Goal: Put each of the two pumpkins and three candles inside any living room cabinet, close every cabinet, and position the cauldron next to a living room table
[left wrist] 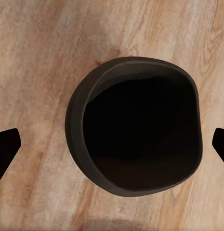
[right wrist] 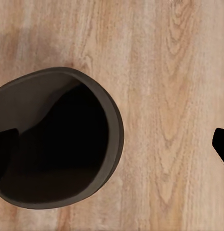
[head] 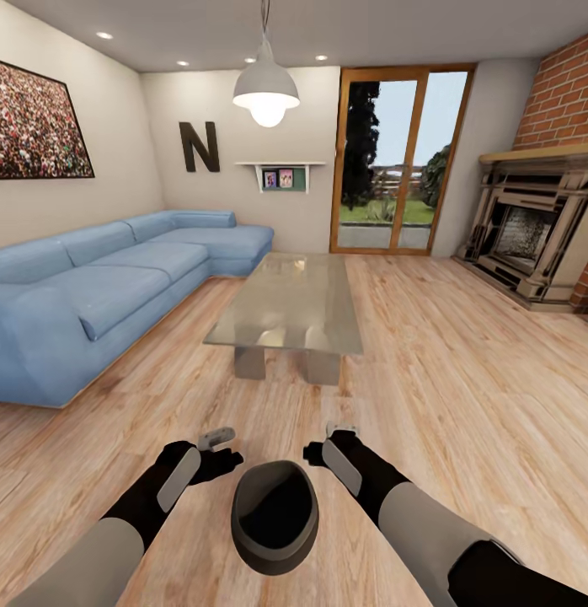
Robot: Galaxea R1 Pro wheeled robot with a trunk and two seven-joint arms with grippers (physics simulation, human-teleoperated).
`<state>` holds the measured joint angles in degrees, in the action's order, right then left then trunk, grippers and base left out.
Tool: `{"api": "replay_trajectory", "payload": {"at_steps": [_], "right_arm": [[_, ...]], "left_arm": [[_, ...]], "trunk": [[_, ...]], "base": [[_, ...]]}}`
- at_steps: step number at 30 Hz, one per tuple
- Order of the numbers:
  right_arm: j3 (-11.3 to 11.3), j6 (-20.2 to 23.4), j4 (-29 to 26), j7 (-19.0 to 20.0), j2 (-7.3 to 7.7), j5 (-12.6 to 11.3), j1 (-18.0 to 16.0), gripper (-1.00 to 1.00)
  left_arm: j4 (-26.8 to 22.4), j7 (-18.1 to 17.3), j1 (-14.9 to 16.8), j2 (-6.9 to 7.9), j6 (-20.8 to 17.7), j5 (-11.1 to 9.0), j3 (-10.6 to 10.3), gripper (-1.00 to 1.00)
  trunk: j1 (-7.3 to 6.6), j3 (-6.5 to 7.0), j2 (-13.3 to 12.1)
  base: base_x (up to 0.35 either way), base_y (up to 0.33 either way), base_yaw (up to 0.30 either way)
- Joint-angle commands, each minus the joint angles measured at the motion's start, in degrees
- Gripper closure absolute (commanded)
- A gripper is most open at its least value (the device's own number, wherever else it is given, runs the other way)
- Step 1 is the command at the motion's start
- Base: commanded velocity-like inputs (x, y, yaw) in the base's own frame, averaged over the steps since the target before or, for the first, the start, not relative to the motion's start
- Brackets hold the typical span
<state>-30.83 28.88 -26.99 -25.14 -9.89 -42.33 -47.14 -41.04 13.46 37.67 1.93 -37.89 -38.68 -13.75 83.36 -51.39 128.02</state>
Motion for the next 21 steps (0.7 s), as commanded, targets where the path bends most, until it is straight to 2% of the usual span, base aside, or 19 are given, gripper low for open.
{"api": "replay_trajectory", "payload": {"at_steps": [1,11,16,21], "right_arm": [[-0.53,0.08,-0.08,-0.52,0.05,-0.56,-0.06,-1.0],[-0.76,0.44,0.0,-0.19,-0.06,-0.78,-0.06,-1.0],[-0.81,0.69,0.46,3.98,-0.07,-0.72,-0.06,-1.0],[-0.81,0.73,0.74,4.94,-0.04,-0.58,-0.06,-1.0]], "left_arm": [[-0.09,0.47,0.04,0.08,-0.08,-0.64,-0.31,-1.0],[-0.09,0.11,0.04,0.08,-0.18,-1.01,-0.31,-1.0],[-0.03,0.08,0.04,0.02,-0.21,-1.31,-0.37,-1.0],[0.03,0.01,0.04,0.0,-0.25,-1.45,-0.39,-1.0]], "trunk": [[0.22,-0.24,0.44],[2.41,-2.04,4.45],[3.51,-2.93,6.46],[4.61,-3.83,8.46]], "base": [[0.0,0.0,0.0],[0.0,0.0,0.0],[0.0,0.0,0.0],[0.0,0.0,0.0]]}}
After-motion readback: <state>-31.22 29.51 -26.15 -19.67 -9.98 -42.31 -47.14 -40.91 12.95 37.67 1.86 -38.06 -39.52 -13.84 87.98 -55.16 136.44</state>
